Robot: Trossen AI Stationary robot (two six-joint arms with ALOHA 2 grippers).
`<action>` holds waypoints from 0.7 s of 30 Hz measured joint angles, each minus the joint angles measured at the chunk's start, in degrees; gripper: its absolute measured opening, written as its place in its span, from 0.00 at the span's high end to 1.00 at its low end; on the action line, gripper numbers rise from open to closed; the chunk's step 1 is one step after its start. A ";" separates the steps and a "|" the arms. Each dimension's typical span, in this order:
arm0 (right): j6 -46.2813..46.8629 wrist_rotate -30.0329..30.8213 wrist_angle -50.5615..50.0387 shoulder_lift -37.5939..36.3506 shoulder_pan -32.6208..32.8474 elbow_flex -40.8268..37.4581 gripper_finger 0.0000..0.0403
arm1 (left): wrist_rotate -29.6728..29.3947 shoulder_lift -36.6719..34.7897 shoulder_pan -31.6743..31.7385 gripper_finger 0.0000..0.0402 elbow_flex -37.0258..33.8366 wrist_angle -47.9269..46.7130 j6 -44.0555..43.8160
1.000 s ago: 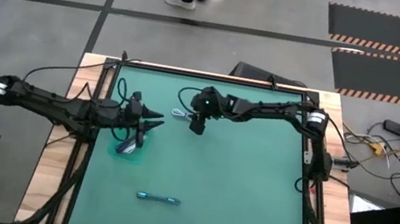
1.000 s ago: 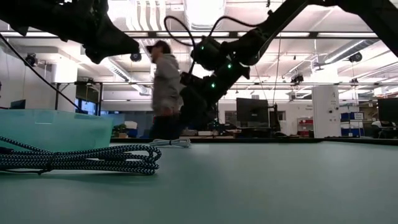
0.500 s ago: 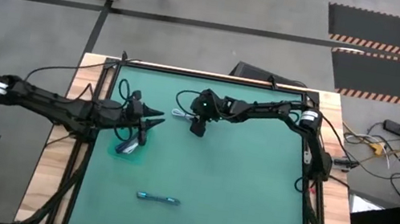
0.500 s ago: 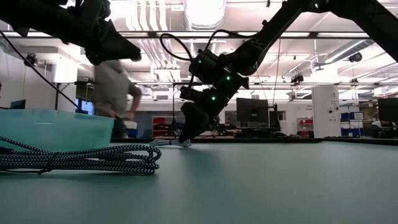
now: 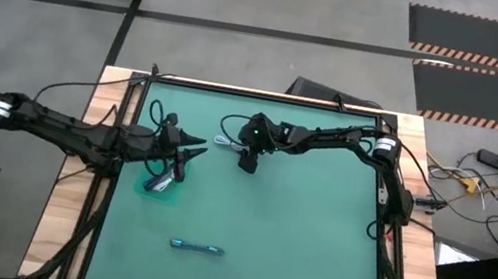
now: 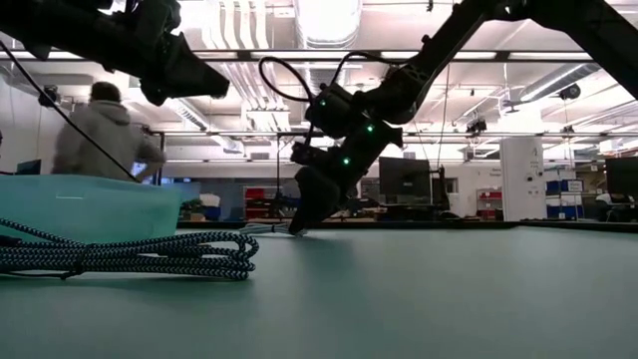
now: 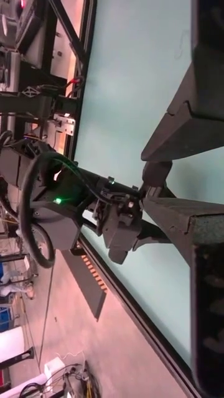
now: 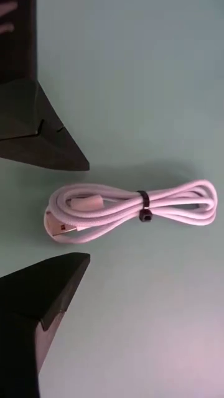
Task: Pick and place USB-C Cables
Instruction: Put the light blue charger cable into the green bin
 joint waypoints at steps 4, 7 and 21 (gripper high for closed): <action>0.00 0.02 2.42 0.00 0.00 -1.39 0.46 | -0.02 0.39 0.00 0.78 0.00 0.48 -0.02; -0.02 0.00 3.65 0.00 0.00 -1.70 0.47 | -0.02 0.46 0.00 0.78 0.00 0.45 -0.02; 0.00 0.02 4.11 0.00 0.00 -1.80 0.82 | 0.00 0.78 0.00 0.78 0.02 2.04 -0.27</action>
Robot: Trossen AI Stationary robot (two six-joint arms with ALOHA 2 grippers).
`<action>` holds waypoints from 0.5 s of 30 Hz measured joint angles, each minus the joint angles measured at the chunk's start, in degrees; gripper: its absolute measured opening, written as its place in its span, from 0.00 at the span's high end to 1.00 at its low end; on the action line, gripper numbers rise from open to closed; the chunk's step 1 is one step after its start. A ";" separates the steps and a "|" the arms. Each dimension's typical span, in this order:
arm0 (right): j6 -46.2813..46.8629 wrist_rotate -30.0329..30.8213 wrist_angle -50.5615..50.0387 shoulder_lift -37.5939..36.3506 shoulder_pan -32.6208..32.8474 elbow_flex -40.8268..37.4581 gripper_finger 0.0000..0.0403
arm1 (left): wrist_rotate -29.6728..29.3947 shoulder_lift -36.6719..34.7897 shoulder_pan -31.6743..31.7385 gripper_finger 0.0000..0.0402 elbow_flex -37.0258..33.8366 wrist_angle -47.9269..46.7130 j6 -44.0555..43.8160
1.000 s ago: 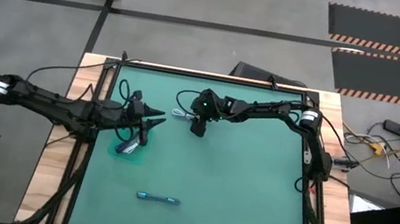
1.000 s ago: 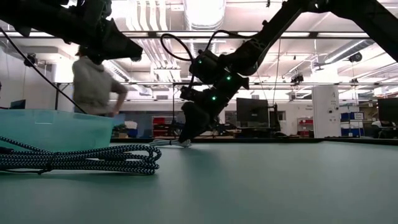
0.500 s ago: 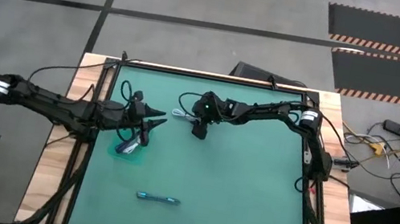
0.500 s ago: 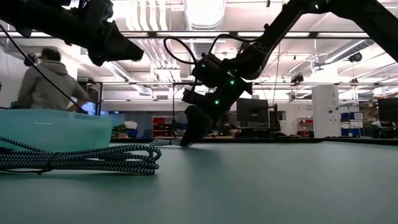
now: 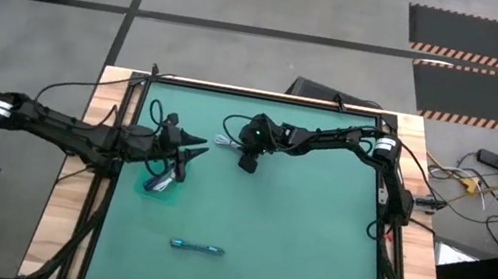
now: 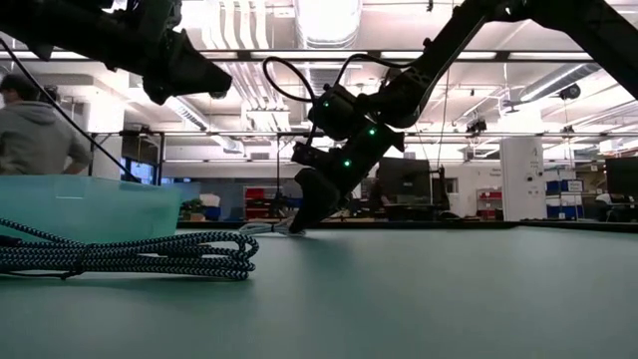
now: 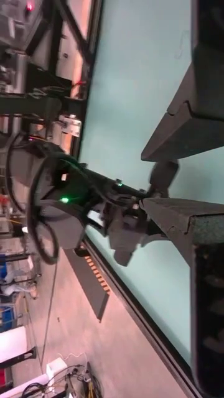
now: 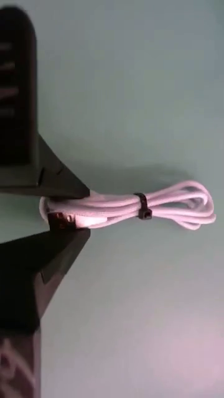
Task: Pick and place USB-C Cables
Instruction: Put the light blue charger cable into the green bin
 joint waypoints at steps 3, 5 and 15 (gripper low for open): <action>-0.04 -0.02 0.02 0.00 0.00 -0.02 0.89 | 0.00 0.06 0.00 0.78 0.02 0.50 -0.21; -0.02 0.00 0.02 0.00 0.01 -0.02 0.92 | 0.00 0.16 0.00 0.78 0.04 1.31 -0.28; -1.29 0.09 -0.56 -0.81 1.22 -0.06 0.96 | 0.02 1.48 -0.07 0.78 0.04 2.64 -2.11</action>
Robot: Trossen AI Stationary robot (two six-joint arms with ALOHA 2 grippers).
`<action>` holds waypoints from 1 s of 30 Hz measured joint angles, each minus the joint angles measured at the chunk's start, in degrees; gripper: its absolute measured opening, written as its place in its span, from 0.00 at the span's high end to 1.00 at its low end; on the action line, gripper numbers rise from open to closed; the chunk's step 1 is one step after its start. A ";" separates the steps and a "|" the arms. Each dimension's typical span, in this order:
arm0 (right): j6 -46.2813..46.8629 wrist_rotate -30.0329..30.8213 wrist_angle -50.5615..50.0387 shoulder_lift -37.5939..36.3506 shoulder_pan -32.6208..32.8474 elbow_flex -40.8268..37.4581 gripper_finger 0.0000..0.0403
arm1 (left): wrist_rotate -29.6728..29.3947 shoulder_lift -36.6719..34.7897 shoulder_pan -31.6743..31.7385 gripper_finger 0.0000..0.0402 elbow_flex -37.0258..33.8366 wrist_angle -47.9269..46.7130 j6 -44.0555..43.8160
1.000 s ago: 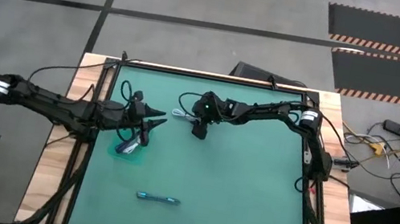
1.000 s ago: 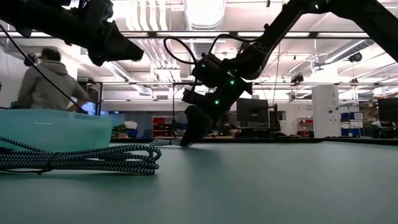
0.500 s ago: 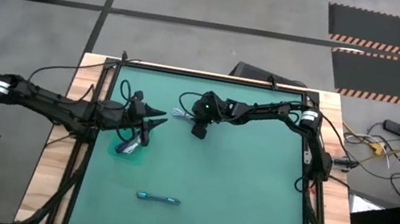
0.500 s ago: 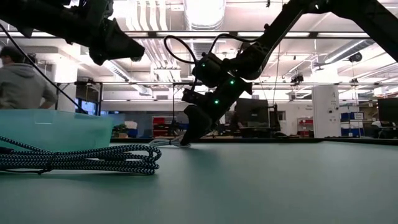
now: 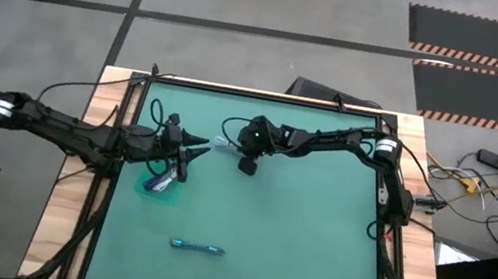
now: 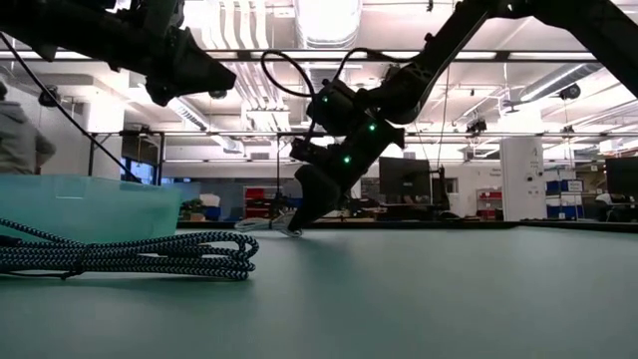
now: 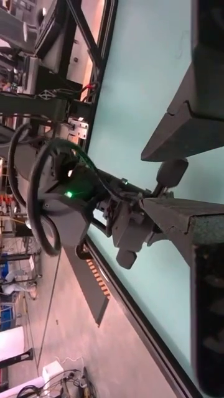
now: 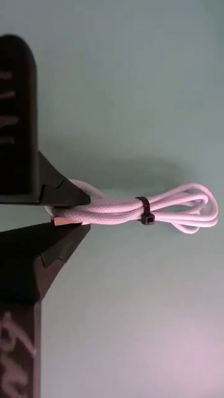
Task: Pick and place USB-C Cables
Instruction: Put the light blue charger cable into the green bin
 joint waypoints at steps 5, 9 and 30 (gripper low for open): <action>-1.06 0.32 -1.95 -1.55 1.59 -0.02 0.96 | 0.00 -0.17 0.02 0.78 0.00 0.01 -1.20; -1.73 0.47 -3.50 -3.67 2.96 -0.56 0.96 | 0.00 -0.22 0.02 0.78 0.00 0.01 -1.30; 1.33 3.39 14.25 -19.79 9.13 -21.66 0.96 | 4.09 0.39 -0.63 0.78 0.02 6.14 -1.44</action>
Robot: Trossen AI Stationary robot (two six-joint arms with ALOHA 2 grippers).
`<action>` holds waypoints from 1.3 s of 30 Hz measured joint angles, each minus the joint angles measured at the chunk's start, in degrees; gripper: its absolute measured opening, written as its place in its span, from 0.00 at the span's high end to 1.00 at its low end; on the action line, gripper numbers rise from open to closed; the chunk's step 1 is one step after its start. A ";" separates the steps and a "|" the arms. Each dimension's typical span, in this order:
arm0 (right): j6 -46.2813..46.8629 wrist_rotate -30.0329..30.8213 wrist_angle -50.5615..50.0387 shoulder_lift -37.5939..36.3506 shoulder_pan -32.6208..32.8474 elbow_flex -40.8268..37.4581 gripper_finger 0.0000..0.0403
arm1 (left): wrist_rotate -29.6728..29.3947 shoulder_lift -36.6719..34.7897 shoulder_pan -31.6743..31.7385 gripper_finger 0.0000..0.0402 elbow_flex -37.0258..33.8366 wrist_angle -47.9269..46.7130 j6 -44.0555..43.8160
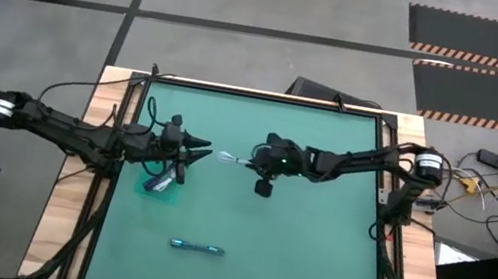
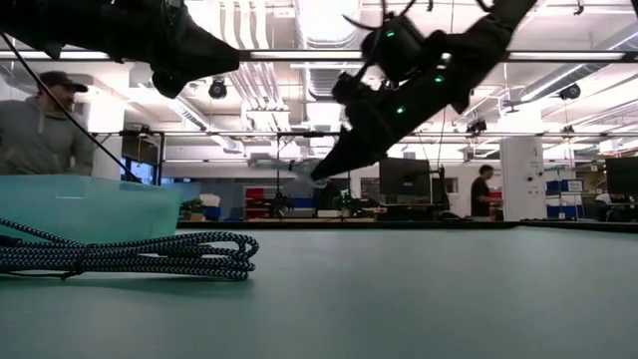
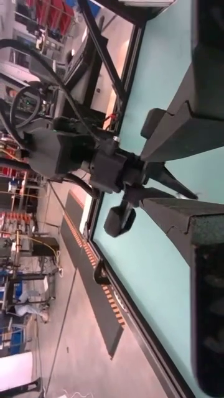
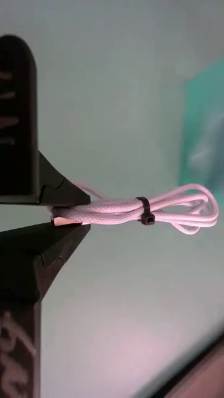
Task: Pick and place USB-C Cables
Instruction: Put the light blue charger cable into the green bin
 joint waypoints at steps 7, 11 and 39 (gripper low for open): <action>0.39 -0.07 19.30 -3.59 0.67 -9.67 0.96 | 0.39 -0.09 -0.17 0.78 0.00 1.18 0.23; 0.84 -1.10 30.70 -3.95 0.69 -13.21 0.96 | 0.39 -0.44 -0.17 0.78 0.00 1.82 0.23; 2.59 -6.50 50.62 -2.70 4.47 -11.75 0.96 | 7.12 10.57 -0.22 0.78 0.04 19.92 0.25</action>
